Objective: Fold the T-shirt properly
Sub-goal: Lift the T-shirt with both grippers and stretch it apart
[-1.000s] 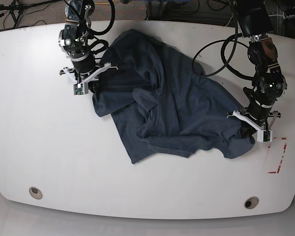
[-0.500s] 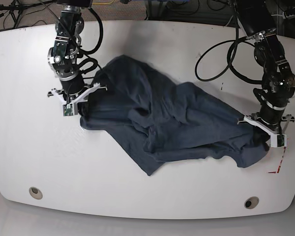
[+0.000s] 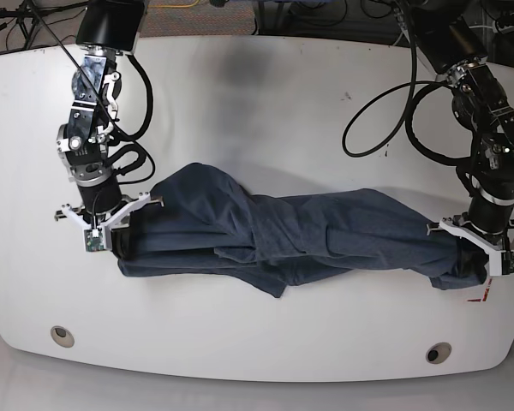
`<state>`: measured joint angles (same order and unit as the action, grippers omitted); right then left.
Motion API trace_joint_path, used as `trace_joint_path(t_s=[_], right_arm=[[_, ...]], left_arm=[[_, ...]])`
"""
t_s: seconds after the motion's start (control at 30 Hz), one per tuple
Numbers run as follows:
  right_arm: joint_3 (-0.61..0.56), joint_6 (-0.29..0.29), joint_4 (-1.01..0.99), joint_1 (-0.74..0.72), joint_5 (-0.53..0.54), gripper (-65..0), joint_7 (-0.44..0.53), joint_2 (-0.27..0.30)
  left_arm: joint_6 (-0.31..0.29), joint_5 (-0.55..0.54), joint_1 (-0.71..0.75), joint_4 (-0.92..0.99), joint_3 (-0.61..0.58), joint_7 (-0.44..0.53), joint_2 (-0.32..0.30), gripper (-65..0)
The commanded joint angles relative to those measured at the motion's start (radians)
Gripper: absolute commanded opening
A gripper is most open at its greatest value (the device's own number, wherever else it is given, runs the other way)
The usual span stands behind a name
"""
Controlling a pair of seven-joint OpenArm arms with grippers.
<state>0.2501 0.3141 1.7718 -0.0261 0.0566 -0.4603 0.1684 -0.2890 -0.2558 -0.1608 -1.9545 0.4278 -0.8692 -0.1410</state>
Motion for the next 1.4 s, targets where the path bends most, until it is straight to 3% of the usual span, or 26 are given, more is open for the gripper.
trace_joint_path(t_s=[0.0,0.4,0.53,0.7,0.97,1.37], right_arm=[[0.001,-0.007,0.020,-0.067,0.001,-62.0,0.025,0.039],[-0.001,-0.007,0.017,-0.274,-0.005,-61.8,0.021,0.099],[-0.001,-0.003,0.017,-0.363,-0.001,-61.8,-0.041,0.118],[-0.001,0.058,0.015,-0.486,-0.007,-61.8,-0.101,0.127],[-0.024,0.079,-0.003,-0.648,-0.008,-61.7,-0.148,0.132],[-0.091,0.079,-0.076,-0.789,-0.008,-61.7,-0.154,0.196]], left_arm=[[0.006,-0.006,-0.047,-0.042,0.001,0.028,-0.004,-65.0],[0.006,-0.006,-0.245,-0.053,0.003,-0.014,0.022,-65.0],[0.006,-0.006,-0.316,-0.053,0.003,-0.014,0.022,-65.0],[0.006,-0.004,-0.411,-0.055,0.003,-0.015,0.022,-65.0],[0.006,0.005,-0.541,-0.053,0.003,-0.015,0.005,-65.0],[0.006,0.014,-0.599,-0.050,0.004,-0.017,-0.010,-65.0]])
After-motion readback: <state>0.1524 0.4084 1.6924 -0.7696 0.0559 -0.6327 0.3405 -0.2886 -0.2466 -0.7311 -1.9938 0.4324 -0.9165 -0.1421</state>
